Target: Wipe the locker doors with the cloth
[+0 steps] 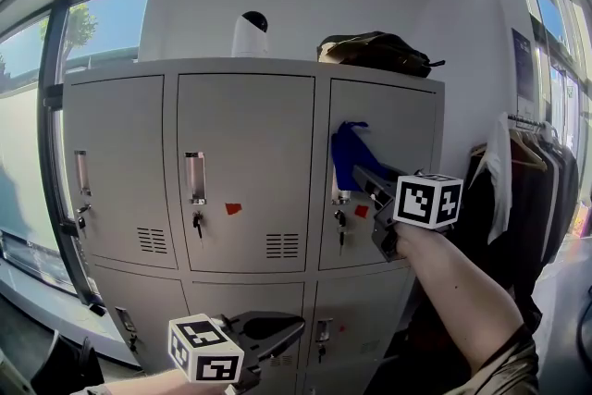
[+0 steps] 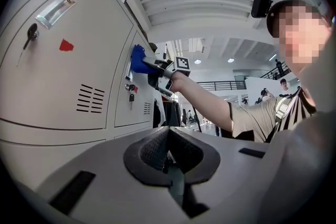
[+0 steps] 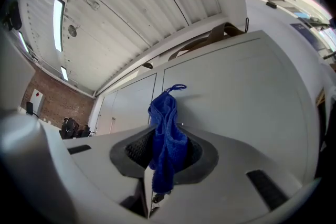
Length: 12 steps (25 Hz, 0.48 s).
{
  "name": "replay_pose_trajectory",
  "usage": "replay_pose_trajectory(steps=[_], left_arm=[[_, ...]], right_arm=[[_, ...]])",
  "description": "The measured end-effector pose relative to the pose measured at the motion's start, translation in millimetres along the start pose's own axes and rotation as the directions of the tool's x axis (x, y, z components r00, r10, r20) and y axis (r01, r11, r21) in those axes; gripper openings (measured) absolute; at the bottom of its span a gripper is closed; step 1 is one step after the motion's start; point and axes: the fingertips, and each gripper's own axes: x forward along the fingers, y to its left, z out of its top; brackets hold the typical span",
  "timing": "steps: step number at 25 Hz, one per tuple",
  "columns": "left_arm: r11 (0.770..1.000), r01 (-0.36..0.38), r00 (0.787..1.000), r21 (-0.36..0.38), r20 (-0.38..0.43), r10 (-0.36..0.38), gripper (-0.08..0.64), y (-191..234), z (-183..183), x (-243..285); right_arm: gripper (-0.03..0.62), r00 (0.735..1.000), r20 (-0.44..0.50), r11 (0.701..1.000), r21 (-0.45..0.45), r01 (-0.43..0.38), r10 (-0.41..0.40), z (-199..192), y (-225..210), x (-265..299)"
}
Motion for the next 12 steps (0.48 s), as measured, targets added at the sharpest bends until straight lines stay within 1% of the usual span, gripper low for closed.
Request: replay_pose_trajectory(steps=[6, 9, 12], left_arm=[[0.999, -0.034, 0.999, -0.005, -0.004, 0.034, 0.008, 8, -4, -8], [0.999, -0.038, 0.999, -0.009, -0.006, 0.038, 0.008, 8, -6, -8], [0.999, -0.034, 0.999, -0.009, -0.005, 0.034, 0.008, 7, -6, -5]], right_arm=[[0.077, 0.999, -0.004, 0.999, 0.024, -0.032, 0.032, -21, 12, 17], [0.078, 1.000, 0.000, 0.999, 0.022, -0.026, 0.026, -23, 3, 13], [0.078, 1.000, -0.005, 1.000, 0.020, 0.009, -0.009, -24, -16, 2]])
